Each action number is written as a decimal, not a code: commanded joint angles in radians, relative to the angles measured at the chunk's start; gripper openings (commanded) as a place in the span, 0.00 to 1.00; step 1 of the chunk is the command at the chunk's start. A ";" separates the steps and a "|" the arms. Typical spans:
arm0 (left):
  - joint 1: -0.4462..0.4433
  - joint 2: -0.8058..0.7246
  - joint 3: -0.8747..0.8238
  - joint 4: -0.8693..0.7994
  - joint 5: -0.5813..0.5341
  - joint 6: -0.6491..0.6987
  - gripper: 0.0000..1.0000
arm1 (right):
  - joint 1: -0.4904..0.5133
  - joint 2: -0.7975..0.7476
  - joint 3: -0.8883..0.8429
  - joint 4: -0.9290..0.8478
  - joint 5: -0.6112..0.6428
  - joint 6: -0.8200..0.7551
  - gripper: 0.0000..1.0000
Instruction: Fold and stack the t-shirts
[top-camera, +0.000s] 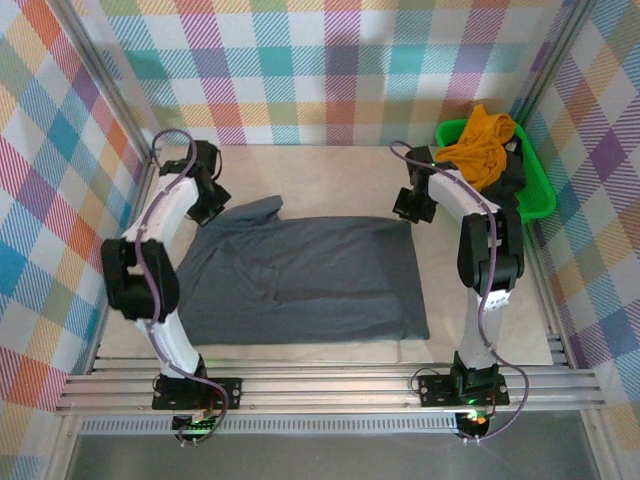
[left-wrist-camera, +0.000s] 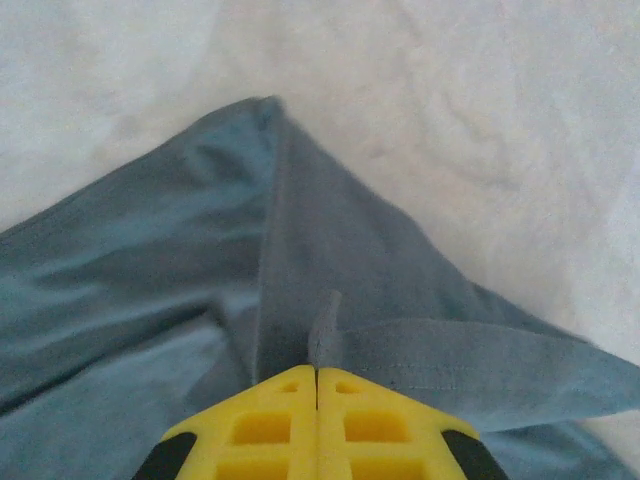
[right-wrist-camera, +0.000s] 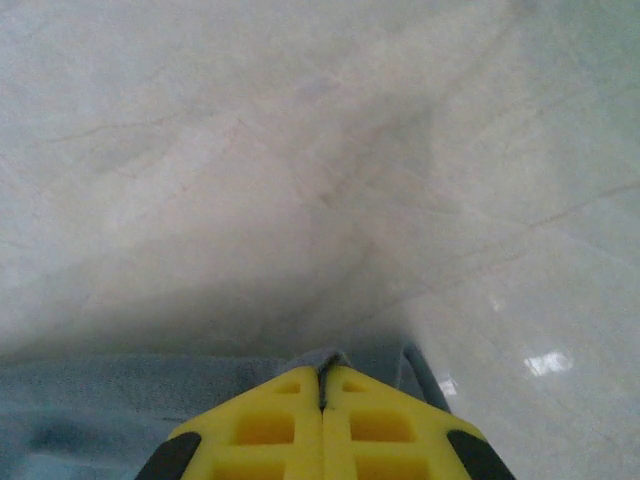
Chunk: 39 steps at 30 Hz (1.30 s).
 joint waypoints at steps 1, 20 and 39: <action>0.008 -0.129 -0.108 -0.025 -0.056 -0.053 0.00 | 0.014 -0.087 -0.044 -0.037 0.013 0.026 0.00; 0.103 -0.531 -0.357 -0.258 -0.102 -0.085 0.00 | 0.025 -0.411 -0.501 -0.022 -0.015 0.061 0.00; 0.117 -0.607 -0.436 -0.358 -0.092 -0.110 0.00 | 0.057 -0.467 -0.632 -0.050 0.019 0.064 0.00</action>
